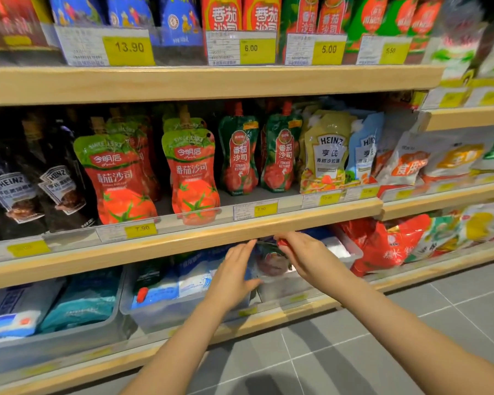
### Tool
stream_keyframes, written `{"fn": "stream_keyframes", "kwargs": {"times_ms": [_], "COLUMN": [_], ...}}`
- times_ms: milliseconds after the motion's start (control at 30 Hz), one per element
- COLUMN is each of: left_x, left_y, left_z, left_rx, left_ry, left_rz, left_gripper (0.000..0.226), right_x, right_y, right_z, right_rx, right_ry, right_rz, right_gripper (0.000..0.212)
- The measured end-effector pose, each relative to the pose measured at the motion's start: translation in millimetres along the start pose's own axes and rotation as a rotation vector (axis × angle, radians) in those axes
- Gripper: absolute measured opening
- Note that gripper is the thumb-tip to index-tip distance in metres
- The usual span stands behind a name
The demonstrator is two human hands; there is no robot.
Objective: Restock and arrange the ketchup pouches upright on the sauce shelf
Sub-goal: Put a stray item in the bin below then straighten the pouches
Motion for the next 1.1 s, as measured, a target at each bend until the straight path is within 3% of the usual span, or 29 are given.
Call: {"fn": "stream_keyframes", "kwargs": {"times_ms": [100,233,333,400,533,667,833,900,1000,1100], "left_x": [12,14,9,4,-4,-5,-7,-13,-21,-19], "left_y": [-9,-15,-22,-23,-14,9,52,86,132,149], "left_z": [7,13,15,15,20,33,30,14,-20,-58], "left_rx": [-0.102,-0.281,-0.352,-0.326,-0.209,-0.071,-0.379,-0.252,0.206,0.461], "left_ry": [0.050,0.070,0.110,0.143,0.223,0.182,0.077,0.034,0.007,0.101], "left_rz": [-0.077,-0.110,-0.169,-0.131,-0.007,0.138,0.196,0.395,0.724,0.791], "left_gripper": [0.084,0.065,0.056,0.054,0.046,0.035,0.048,0.045,0.034,0.030], "right_x": [2,9,14,13,-13,-33,-14,4,43,80], "right_y": [12,28,28,26,6,-33,-2,21,56,72], "right_z": [-13,-14,-17,-10,15,23,14,4,-15,-24], "right_rx": [0.113,0.328,0.412,0.448,0.728,0.829,0.828,0.811,0.775,0.708], "right_ry": [-0.019,-0.142,-0.177,-0.233,-0.473,-0.596,-0.496,-0.430,-0.294,-0.236], "right_rz": [0.008,0.148,0.139,0.162,0.405,0.417,0.518,0.517,0.505,0.510], "right_gripper": [0.024,0.018,0.021,0.031,0.057,0.039,0.029,0.028,0.030,0.028]}}
Point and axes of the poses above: each hand's wrist, its own x-axis towards the middle knuckle, its own y-axis out of the back of the hand, z = x × y, the point moved 6 cm from there along x, towards the middle knuckle, and after that the axes turned 13 degrees about x, right-handed, at the moved point
